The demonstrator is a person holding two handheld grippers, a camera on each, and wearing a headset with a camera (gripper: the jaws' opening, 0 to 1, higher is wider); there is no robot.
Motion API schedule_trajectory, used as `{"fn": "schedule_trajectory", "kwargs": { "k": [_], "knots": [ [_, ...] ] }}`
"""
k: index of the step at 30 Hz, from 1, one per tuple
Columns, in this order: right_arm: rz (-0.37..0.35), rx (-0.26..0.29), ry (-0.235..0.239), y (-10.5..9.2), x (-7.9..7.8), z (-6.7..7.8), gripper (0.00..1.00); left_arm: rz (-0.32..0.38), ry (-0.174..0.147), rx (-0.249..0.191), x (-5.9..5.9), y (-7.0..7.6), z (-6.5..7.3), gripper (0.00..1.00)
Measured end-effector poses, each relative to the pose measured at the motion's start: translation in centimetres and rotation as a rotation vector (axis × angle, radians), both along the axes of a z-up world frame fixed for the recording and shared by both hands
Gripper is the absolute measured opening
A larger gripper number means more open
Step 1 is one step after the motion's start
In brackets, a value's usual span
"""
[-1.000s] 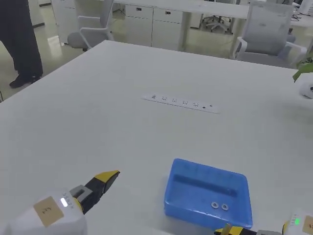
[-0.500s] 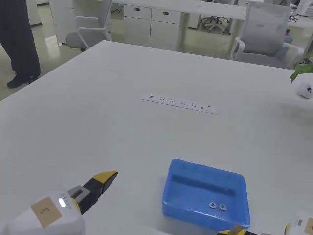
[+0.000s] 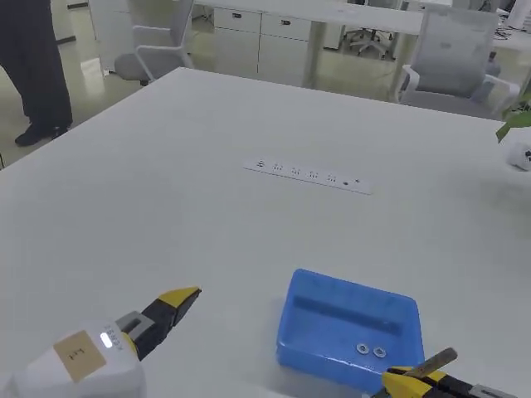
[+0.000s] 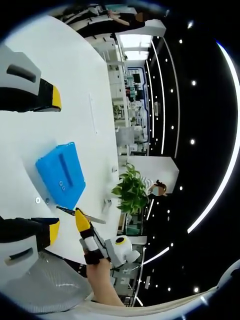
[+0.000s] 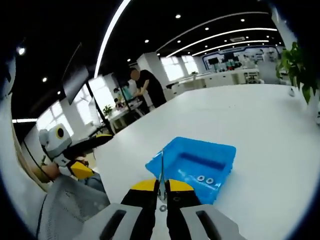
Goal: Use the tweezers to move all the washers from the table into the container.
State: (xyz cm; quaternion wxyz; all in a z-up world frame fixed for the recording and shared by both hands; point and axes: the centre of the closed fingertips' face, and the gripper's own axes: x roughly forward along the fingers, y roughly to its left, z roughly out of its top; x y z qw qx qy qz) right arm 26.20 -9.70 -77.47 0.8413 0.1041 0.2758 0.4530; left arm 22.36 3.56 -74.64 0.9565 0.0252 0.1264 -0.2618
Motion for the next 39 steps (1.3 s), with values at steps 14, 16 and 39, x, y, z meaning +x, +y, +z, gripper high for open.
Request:
{"fn": "schedule_trajectory", "kwargs": {
  "k": [14, 16, 39],
  "knots": [
    [0.037, 0.014, 0.016, -0.1, 0.8, 1.6, 0.03, 0.001, -0.001, 0.000, 0.0, 0.0, 0.0, 0.88],
    [0.039, 0.034, 0.015, 0.2, 0.9, 2.0, 0.03, 0.005, 0.002, -0.001, 0.0, 0.0, -0.1, 0.88],
    [0.119, -0.053, -0.065, 3.1, 6.0, 2.8, 0.03, 0.022, -0.009, -0.012, 0.1, 0.4, 0.1, 0.88]
  ]
}}
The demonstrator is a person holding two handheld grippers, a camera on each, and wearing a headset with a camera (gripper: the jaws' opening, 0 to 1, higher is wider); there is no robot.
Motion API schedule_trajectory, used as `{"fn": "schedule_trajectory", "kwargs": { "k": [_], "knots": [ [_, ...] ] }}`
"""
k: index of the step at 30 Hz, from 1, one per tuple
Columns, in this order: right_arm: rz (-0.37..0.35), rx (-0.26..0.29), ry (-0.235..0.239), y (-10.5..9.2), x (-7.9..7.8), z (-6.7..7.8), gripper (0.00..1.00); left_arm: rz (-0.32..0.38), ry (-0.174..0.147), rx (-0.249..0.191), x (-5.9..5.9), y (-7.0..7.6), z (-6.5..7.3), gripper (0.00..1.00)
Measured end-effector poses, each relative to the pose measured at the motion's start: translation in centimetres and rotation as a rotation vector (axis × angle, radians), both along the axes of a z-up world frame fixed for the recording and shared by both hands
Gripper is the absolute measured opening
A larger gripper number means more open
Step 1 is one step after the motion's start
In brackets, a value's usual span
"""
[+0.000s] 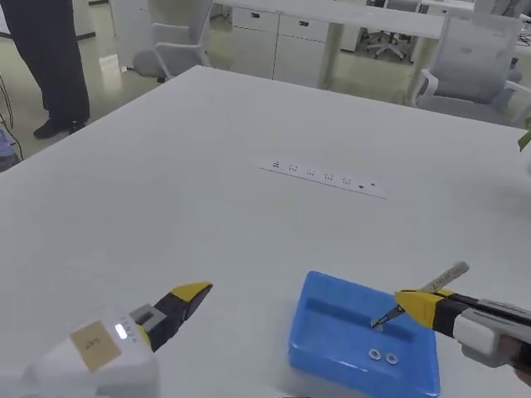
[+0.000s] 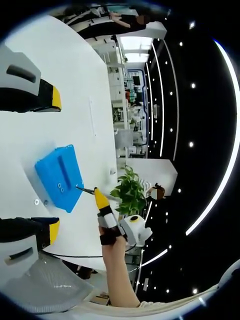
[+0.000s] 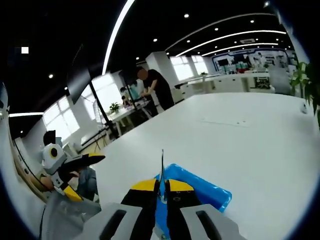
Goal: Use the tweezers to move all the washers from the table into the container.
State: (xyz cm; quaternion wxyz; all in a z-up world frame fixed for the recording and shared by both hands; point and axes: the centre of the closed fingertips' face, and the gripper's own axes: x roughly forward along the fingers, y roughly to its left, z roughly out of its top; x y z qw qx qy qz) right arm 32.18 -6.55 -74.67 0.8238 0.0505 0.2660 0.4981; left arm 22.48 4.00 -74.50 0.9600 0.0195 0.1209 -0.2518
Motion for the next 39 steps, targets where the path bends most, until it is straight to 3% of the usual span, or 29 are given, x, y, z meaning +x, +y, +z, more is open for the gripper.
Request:
{"fn": "schedule_trajectory", "kwargs": {
  "k": [12, 20, 39],
  "knots": [
    [0.071, -0.119, 0.013, 1.0, 1.4, -3.4, 0.03, -0.006, 0.004, 0.004, 0.0, -0.1, 0.0, 0.88],
    [0.092, -0.168, 0.026, 1.4, 1.7, -5.3, 0.03, -0.002, 0.005, 0.003, 0.1, 0.0, -0.1, 0.88],
    [0.155, -0.279, -0.009, 1.9, 1.6, -7.5, 0.03, 0.006, -0.001, -0.001, 0.1, 0.2, 0.1, 0.89]
  ]
}}
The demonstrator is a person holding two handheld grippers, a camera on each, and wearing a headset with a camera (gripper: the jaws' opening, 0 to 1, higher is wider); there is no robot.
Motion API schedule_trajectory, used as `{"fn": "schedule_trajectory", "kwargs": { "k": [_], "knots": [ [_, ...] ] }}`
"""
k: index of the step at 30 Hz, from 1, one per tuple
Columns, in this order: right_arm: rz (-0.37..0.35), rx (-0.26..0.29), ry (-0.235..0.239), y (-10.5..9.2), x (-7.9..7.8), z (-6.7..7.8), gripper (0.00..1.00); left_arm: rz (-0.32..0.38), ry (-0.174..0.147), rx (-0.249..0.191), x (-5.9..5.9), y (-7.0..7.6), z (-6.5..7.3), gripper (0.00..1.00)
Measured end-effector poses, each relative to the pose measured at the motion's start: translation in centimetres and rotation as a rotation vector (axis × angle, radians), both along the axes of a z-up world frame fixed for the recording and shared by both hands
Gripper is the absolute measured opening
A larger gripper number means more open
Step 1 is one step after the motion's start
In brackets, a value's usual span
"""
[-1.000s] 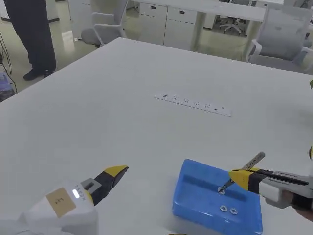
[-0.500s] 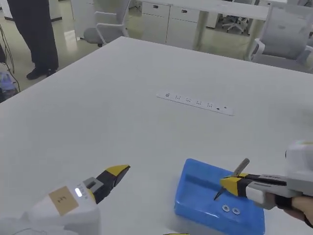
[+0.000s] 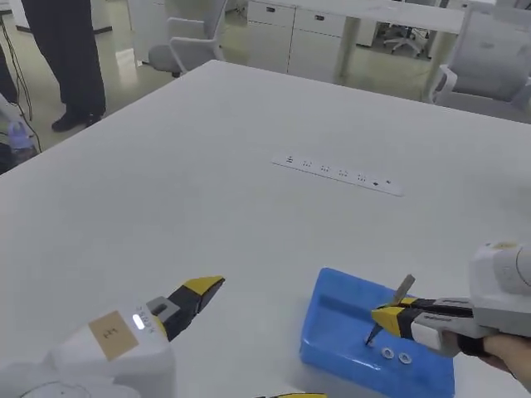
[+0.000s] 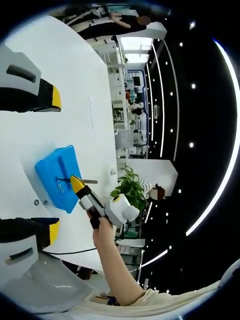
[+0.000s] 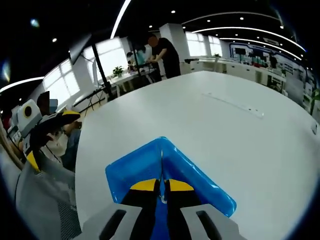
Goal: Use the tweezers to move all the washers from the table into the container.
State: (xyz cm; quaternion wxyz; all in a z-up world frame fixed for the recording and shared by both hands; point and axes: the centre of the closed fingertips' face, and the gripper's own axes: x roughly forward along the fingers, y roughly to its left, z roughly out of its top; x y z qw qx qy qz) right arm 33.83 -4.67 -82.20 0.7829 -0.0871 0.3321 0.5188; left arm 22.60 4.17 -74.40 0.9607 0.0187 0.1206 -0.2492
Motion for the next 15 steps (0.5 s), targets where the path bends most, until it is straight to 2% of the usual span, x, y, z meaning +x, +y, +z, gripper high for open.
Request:
{"fn": "schedule_trajectory", "kwargs": {
  "k": [11, 15],
  "knots": [
    [0.018, -0.012, -0.040, 0.2, -0.2, -0.1, 0.04, 0.011, -0.009, -0.015, 0.0, 0.2, 0.3, 0.90],
    [0.002, 0.015, -0.063, 0.0, -0.1, 0.8, 0.04, 0.012, -0.003, -0.009, 0.0, 0.2, 0.1, 0.91]
  ]
}}
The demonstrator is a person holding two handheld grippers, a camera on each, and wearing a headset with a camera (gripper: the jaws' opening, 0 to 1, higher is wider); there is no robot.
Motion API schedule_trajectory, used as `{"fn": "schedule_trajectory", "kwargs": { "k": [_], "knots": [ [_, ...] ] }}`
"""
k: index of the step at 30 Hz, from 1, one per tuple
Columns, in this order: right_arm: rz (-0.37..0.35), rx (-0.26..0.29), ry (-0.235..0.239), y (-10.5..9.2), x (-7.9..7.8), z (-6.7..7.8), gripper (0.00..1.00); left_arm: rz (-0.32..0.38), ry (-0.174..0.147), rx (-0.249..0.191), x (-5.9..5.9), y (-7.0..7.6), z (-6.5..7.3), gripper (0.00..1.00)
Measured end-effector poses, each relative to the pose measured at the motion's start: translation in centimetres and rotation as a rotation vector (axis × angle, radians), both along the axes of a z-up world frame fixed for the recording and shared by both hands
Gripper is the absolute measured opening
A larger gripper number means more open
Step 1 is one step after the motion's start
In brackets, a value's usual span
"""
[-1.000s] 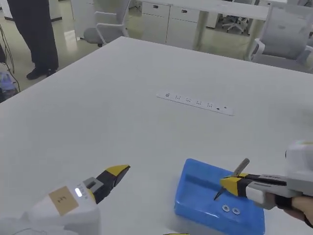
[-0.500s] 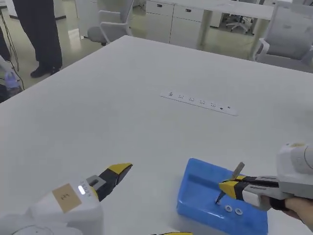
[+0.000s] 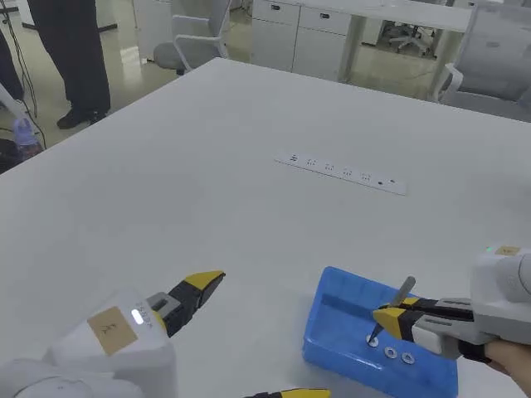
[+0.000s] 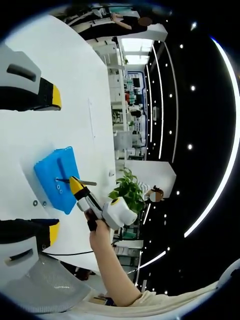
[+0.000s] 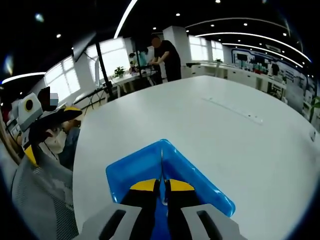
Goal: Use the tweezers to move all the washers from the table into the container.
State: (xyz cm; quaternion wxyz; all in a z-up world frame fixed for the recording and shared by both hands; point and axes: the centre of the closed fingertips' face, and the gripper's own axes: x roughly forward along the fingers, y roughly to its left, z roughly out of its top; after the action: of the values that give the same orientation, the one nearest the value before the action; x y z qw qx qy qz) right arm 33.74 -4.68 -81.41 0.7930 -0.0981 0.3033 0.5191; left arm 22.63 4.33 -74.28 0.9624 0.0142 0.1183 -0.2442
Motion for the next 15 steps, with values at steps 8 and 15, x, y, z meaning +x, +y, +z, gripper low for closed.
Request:
{"fn": "schedule_trajectory", "kwargs": {
  "k": [8, 15],
  "knots": [
    [-0.037, 0.109, -0.055, -0.5, -1.3, 3.6, 0.04, -0.002, -0.003, 0.000, 0.0, -0.1, 0.1, 0.91],
    [-0.082, 0.164, -0.103, -2.1, -2.6, 5.6, 0.03, -0.009, 0.000, 0.001, 0.0, -0.2, 0.0, 0.92]
  ]
}}
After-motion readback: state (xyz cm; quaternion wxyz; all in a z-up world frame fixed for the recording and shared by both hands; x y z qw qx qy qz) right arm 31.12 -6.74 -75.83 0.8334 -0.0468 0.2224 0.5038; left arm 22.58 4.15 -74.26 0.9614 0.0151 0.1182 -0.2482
